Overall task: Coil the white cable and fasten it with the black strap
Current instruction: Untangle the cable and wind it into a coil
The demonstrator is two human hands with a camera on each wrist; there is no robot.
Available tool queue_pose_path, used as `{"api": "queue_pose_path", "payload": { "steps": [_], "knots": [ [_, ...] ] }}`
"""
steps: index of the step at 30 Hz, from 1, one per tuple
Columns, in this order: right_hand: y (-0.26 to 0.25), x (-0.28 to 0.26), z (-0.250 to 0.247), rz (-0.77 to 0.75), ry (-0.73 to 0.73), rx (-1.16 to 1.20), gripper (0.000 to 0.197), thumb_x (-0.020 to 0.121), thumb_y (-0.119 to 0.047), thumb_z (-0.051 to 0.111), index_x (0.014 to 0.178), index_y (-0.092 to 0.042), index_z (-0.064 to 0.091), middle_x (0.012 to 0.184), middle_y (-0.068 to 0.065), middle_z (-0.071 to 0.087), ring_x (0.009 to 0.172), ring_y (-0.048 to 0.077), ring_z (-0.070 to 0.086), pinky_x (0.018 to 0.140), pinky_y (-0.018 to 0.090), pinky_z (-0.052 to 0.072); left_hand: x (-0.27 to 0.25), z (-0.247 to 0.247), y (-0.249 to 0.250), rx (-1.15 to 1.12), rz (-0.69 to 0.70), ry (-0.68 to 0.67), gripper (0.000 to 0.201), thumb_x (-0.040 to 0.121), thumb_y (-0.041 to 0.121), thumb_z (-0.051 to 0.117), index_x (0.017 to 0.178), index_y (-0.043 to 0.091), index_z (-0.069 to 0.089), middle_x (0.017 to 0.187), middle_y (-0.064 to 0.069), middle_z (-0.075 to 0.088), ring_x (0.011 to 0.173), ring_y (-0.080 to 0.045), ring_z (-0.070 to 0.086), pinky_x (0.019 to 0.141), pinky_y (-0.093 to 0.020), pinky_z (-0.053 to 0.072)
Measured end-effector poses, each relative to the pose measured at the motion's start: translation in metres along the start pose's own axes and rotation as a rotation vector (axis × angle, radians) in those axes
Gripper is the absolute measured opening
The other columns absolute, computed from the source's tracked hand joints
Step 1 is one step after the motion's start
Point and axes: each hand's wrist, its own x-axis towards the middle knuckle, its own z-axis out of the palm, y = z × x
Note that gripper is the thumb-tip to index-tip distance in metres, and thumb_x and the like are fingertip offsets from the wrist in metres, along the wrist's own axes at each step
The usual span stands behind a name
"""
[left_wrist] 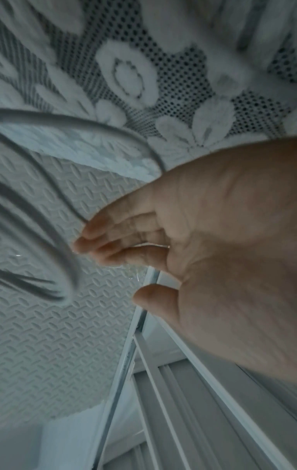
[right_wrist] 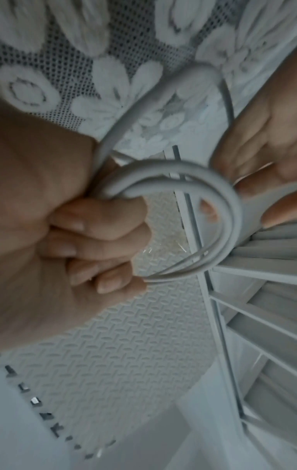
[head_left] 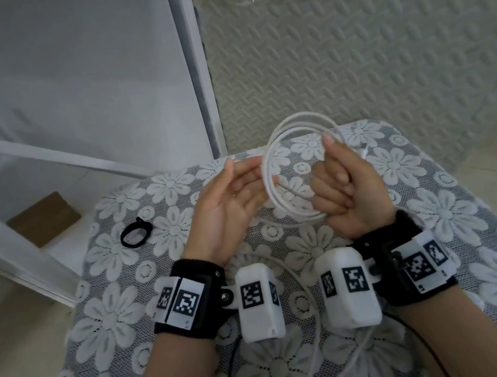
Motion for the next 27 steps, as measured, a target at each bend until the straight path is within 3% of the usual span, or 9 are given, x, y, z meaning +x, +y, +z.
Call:
{"api": "queue_pose_path", "payload": {
  "steps": [4,8,11,14,17,20,23,25,27],
  "knots": [
    [-0.007,-0.001,-0.006,-0.146,0.065,0.119,0.059,0.097,-0.032,0.04,0.04,-0.017,0.037,0.028,-0.009,0.027,0.022,0.001,0.021,0.026,0.008,0.013,0.0,-0.01,0.007,0.015,-0.044,0.129,0.049,0.095,0.033,0.041,0.053,0.015,0.058,0.05,0.0,0.05,0.048,-0.014,0.055,0.048,-0.021,0.048],
    [-0.009,-0.002,-0.007,-0.195,0.095,0.181,0.062,0.097,-0.035,0.038,0.038,-0.017,0.037,0.028,-0.008,0.026,0.021,0.002,0.02,0.025,0.01,0.011,-0.002,-0.011,0.004,0.234,-0.178,0.064,0.051,0.095,0.032,0.043,0.05,0.013,0.058,0.046,-0.003,0.053,0.042,-0.017,0.056,0.043,-0.022,0.047],
    [-0.009,-0.002,-0.007,-0.215,0.112,0.179,0.063,0.099,-0.035,0.036,0.038,-0.017,0.037,0.028,-0.008,0.026,0.021,0.003,0.02,0.024,0.01,0.012,-0.003,-0.007,0.001,0.285,-0.284,-0.016,0.05,0.094,0.035,0.044,0.062,0.006,0.068,0.058,-0.011,0.067,0.052,-0.021,0.067,0.048,-0.024,0.054],
    [-0.009,-0.002,-0.008,-0.216,0.107,0.189,0.064,0.099,-0.036,0.035,0.038,-0.017,0.037,0.028,-0.008,0.026,0.021,0.003,0.021,0.024,0.01,0.013,-0.002,-0.004,-0.001,0.294,-0.332,-0.043,0.045,0.084,0.04,0.051,0.082,-0.001,0.07,0.082,-0.021,0.072,0.075,-0.029,0.072,0.062,-0.029,0.059],
    [-0.008,-0.002,-0.008,-0.215,0.099,0.2,0.065,0.1,-0.035,0.035,0.038,-0.017,0.037,0.027,-0.008,0.026,0.021,0.003,0.021,0.024,0.01,0.013,-0.001,-0.002,-0.003,0.241,-0.296,0.012,0.036,0.078,0.033,0.061,0.091,-0.001,0.063,0.098,-0.026,0.07,0.093,-0.036,0.069,0.078,-0.037,0.059],
    [-0.009,-0.002,-0.006,-0.218,0.102,0.193,0.064,0.1,-0.035,0.035,0.038,-0.017,0.037,0.027,-0.008,0.026,0.021,0.003,0.021,0.025,0.009,0.012,0.001,-0.001,-0.004,0.16,-0.206,0.065,0.026,0.079,0.025,0.063,0.089,0.002,0.055,0.103,-0.028,0.067,0.097,-0.038,0.067,0.083,-0.04,0.057],
    [-0.009,-0.003,-0.006,-0.215,0.106,0.178,0.064,0.099,-0.035,0.035,0.038,-0.017,0.036,0.028,-0.008,0.026,0.021,0.002,0.02,0.025,0.009,0.012,0.001,-0.002,-0.001,0.046,-0.147,0.065,0.021,0.082,0.029,0.057,0.084,0.008,0.053,0.073,-0.012,0.068,0.074,-0.027,0.07,0.079,-0.039,0.058],
    [-0.008,-0.003,-0.007,-0.205,0.108,0.159,0.063,0.099,-0.035,0.036,0.039,-0.017,0.036,0.028,-0.008,0.026,0.022,0.002,0.02,0.025,0.009,0.012,0.0,-0.003,0.0,-0.017,-0.124,0.053,0.026,0.084,0.033,0.052,0.074,0.01,0.056,0.052,0.001,0.053,0.054,-0.015,0.059,0.072,-0.036,0.059],
    [-0.006,-0.002,-0.007,-0.195,0.104,0.143,0.061,0.098,-0.035,0.038,0.039,-0.017,0.037,0.028,-0.008,0.026,0.022,0.001,0.02,0.026,0.009,0.011,0.001,-0.005,0.0,-0.077,-0.116,0.058,0.034,0.086,0.035,0.049,0.06,0.014,0.055,0.043,0.006,0.04,0.044,-0.008,0.046,0.063,-0.03,0.057]
  ]
}}
